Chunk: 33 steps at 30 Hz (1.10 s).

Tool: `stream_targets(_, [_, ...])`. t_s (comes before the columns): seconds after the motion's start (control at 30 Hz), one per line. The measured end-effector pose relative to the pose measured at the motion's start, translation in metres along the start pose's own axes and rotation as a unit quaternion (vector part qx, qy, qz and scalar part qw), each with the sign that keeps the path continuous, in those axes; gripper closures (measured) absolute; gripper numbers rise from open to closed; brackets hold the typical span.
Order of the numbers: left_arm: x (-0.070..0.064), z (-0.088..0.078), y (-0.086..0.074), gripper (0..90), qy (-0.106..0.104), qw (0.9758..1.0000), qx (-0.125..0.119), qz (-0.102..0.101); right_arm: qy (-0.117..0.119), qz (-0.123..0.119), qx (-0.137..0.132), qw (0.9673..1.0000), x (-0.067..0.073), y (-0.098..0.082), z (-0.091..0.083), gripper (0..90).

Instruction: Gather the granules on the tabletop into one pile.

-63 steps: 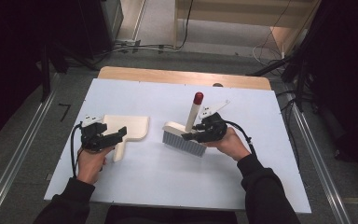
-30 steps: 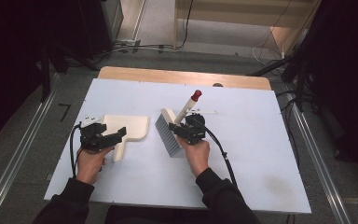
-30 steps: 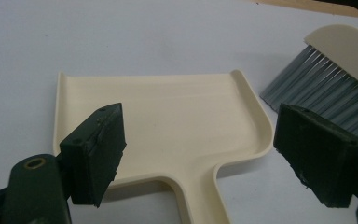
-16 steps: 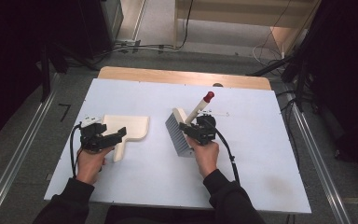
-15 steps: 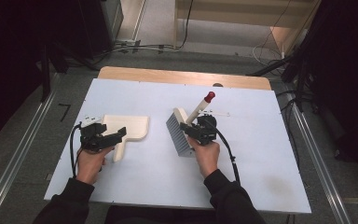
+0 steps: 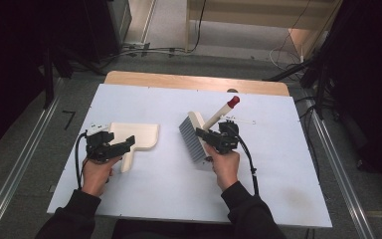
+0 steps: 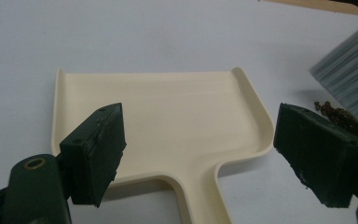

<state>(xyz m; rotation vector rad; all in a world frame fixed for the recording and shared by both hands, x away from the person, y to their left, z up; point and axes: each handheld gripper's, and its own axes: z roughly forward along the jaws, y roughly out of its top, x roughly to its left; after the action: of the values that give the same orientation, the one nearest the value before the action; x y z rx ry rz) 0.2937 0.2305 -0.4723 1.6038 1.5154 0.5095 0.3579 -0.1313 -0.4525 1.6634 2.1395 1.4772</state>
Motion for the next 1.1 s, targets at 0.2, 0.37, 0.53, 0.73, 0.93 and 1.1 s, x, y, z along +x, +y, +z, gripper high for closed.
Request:
stream_targets(0.2, [0.0,0.0,0.001,17.6,-0.003,1.0,-0.001,-0.001,-0.046,-0.006,-0.021,0.9987,-0.011,0.005,-0.022,64.0])
stream_targets(0.37, [-0.001,0.001,0.0,17.6,-0.009,1.0,0.0,0.0,-0.094,-0.008,-0.031,0.995,-0.023,0.005,-0.039,64.1])
stream_targets(0.53, [-0.002,0.003,-0.001,17.5,-0.014,0.9999,0.005,-0.002,-0.138,-0.009,-0.03,0.99,-0.03,0.003,-0.051,64.0])
stream_targets(0.73, [-0.003,0.002,-0.003,17.6,-0.02,0.9998,0.004,0.002,-0.21,-0.046,-0.029,0.9761,-0.024,-0.001,-0.051,64.0])
stream_targets(0.93, [-0.001,0.002,-0.003,17.6,-0.028,0.9996,0.002,-0.003,-0.266,-0.083,-0.017,0.9602,-0.011,-0.012,-0.038,64.0])
stream_targets(1.1, [-0.002,0.002,-0.003,17.6,-0.032,0.9995,0.003,-0.001,-0.277,-0.105,-0.01,0.955,0.008,-0.018,-0.025,64.1])
